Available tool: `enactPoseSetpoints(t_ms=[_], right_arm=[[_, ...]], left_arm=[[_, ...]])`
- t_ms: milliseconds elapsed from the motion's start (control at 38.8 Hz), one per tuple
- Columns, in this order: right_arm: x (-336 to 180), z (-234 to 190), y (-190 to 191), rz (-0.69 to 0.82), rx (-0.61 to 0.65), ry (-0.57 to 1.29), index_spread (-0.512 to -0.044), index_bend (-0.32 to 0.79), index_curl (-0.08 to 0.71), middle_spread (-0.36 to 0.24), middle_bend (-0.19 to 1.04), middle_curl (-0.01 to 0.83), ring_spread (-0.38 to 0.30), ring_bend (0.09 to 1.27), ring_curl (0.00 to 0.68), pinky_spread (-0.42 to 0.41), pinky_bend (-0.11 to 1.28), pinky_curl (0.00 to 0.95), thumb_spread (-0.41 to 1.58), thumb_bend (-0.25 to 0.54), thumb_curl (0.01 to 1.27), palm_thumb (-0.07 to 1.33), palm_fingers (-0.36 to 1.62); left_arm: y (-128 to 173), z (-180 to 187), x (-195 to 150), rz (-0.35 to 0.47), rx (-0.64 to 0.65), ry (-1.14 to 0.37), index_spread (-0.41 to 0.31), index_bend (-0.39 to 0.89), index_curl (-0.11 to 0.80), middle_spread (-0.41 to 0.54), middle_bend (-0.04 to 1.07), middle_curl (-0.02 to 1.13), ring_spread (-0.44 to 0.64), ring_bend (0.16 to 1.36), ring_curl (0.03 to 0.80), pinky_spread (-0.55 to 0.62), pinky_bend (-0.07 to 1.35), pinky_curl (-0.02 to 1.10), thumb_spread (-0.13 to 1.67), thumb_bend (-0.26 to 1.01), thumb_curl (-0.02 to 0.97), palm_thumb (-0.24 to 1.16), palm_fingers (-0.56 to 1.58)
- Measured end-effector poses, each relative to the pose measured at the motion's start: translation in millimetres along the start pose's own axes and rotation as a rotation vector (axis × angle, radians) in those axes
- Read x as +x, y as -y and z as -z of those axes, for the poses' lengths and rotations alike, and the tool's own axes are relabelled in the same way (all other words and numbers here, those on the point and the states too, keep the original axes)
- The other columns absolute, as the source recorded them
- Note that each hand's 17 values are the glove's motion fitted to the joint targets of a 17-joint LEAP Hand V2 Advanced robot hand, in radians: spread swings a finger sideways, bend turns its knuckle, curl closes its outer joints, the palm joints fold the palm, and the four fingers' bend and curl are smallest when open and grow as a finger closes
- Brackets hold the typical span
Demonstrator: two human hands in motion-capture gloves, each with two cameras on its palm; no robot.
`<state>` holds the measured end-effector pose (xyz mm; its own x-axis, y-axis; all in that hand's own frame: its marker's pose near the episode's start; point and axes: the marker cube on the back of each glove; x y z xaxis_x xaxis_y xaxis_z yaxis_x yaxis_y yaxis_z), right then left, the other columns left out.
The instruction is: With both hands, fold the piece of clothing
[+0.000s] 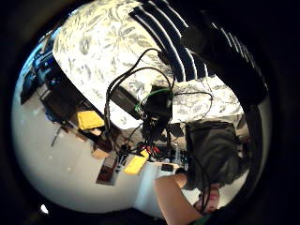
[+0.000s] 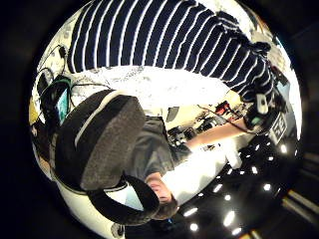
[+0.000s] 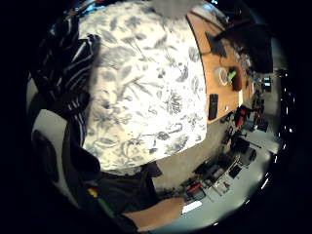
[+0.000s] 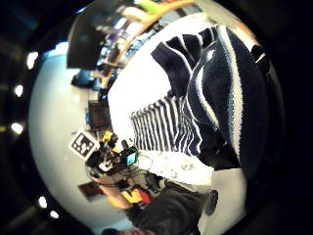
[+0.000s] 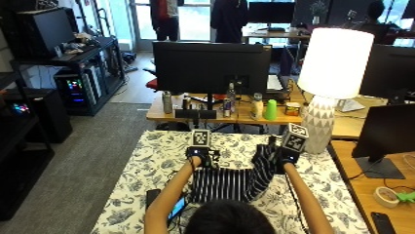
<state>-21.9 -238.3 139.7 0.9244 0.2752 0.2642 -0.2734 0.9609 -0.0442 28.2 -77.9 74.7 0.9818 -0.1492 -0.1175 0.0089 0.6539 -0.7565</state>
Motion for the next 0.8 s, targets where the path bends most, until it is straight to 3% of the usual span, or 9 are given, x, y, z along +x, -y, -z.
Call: enactPoseSetpoints(t_ms=[103, 232, 361, 412, 490, 541, 618, 722, 799], right_arm=[[-55.6, 17.4, -15.1, 0.091, 0.043, -0.013, -0.240, 0.13, 0.227, -0.175, 0.36, 0.465, -0.242, 0.70, 0.449, -0.311, 0.76, 0.423, 0.55, -0.026, 0.53, 1.01, 1.23], [-146.0, -14.3, -3.0, 0.231, 0.056, -0.031, -0.235, 0.12, 0.241, -0.181, 0.37, 0.470, -0.246, 0.69, 0.449, -0.316, 0.75, 0.424, 0.48, -0.032, 0.57, 1.00, 1.24], [-246.1, -14.2, -117.1, 0.446, 0.069, 0.035, -0.233, 0.11, 0.246, -0.184, 0.37, 0.475, -0.253, 0.70, 0.452, -0.319, 0.75, 0.428, 0.44, -0.034, 0.59, 0.99, 1.23], [-269.4, -32.8, -134.8, 0.480, 0.000, 0.069, -0.235, 0.08, 0.241, -0.185, 0.38, 0.477, -0.252, 0.71, 0.455, -0.319, 0.75, 0.431, 0.43, -0.031, 0.60, 0.99, 1.22], [-288.0, -86.2, -123.1, 0.421, -0.292, 0.165, -0.237, 0.04, 0.223, -0.186, 0.39, 0.481, -0.253, 0.72, 0.460, -0.321, 0.77, 0.438, 0.43, -0.031, 0.61, 0.99, 1.19], [-294.1, -114.4, -114.8, 0.346, -0.380, 0.206, -0.242, 0.01, 0.203, -0.178, 0.33, 0.466, -0.250, 0.72, 0.458, -0.321, 0.80, 0.443, 0.48, -0.032, 0.61, 0.98, 1.11], [-299.1, -131.4, -107.9, 0.338, -0.290, 0.258, -0.240, -0.01, 0.177, -0.130, 0.19, 0.431, -0.206, 0.74, 0.464, -0.302, 0.84, 0.452, 0.65, -0.018, 0.60, 0.97, 0.93], [-300.5, -113.5, -113.8, 0.386, -0.243, 0.377, -0.235, 0.00, 0.152, -0.108, 0.18, 0.424, -0.180, 0.74, 0.463, -0.272, 0.83, 0.449, 0.79, -0.017, 0.58, 0.95, 0.91], [-292.3, -92.7, -110.3, 0.411, -0.168, 0.374, -0.230, 0.01, 0.137, -0.100, 0.19, 0.424, -0.163, 0.74, 0.453, -0.252, 0.81, 0.436, 0.87, -0.008, 0.57, 0.95, 0.92]], left_arm=[[4.0, 17.1, -15.2, -0.036, 0.121, -0.038, 0.052, 0.12, 0.206, 0.388, 0.17, 0.22, 0.46, 0.77, 0.342, 0.36, 0.84, 0.39, 1.18, -0.01, 0.203, 0.12, 0.01], [-0.1, 29.8, -44.1, 0.112, 0.216, -0.081, 0.053, 0.12, 0.208, 0.380, 0.17, 0.23, 0.45, 0.79, 0.338, 0.36, 0.84, 0.38, 1.19, -0.02, 0.203, 0.12, 0.03], [44.8, 44.4, -75.0, 0.134, 0.291, -0.068, 0.053, 0.12, 0.209, 0.368, 0.18, 0.23, 0.44, 0.79, 0.333, 0.35, 0.84, 0.38, 1.19, -0.02, 0.203, 0.12, 0.04], [54.6, 46.1, -84.8, 0.162, 0.303, -0.070, 0.056, 0.12, 0.209, 0.359, 0.18, 0.24, 0.43, 0.79, 0.331, 0.35, 0.84, 0.38, 1.19, -0.01, 0.203, 0.12, 0.05], [48.6, 38.2, -95.1, 0.197, 0.223, -0.079, 0.057, 0.12, 0.209, 0.353, 0.18, 0.24, 0.43, 0.79, 0.329, 0.35, 0.84, 0.37, 1.20, -0.01, 0.204, 0.12, 0.05], [47.1, 34.7, -103.7, 0.237, 0.226, -0.079, 0.057, 0.11, 0.207, 0.349, 0.18, 0.24, 0.42, 0.80, 0.328, 0.35, 0.84, 0.37, 1.21, -0.01, 0.203, 0.12, 0.06], [47.1, 32.2, -115.6, 0.291, 0.279, -0.077, 0.058, 0.12, 0.208, 0.346, 0.18, 0.25, 0.42, 0.80, 0.325, 0.35, 0.84, 0.37, 1.21, -0.01, 0.202, 0.12, 0.06], [46.9, 28.1, -120.2, 0.180, 0.274, -0.085, 0.058, 0.12, 0.208, 0.342, 0.17, 0.25, 0.41, 0.80, 0.321, 0.34, 0.84, 0.37, 1.22, -0.01, 0.201, 0.13, 0.06], [49.0, 26.6, -126.5, 0.230, 0.274, -0.097, 0.059, 0.12, 0.208, 0.341, 0.17, 0.25, 0.41, 0.81, 0.319, 0.34, 0.85, 0.36, 1.23, -0.01, 0.201, 0.13, 0.06]])
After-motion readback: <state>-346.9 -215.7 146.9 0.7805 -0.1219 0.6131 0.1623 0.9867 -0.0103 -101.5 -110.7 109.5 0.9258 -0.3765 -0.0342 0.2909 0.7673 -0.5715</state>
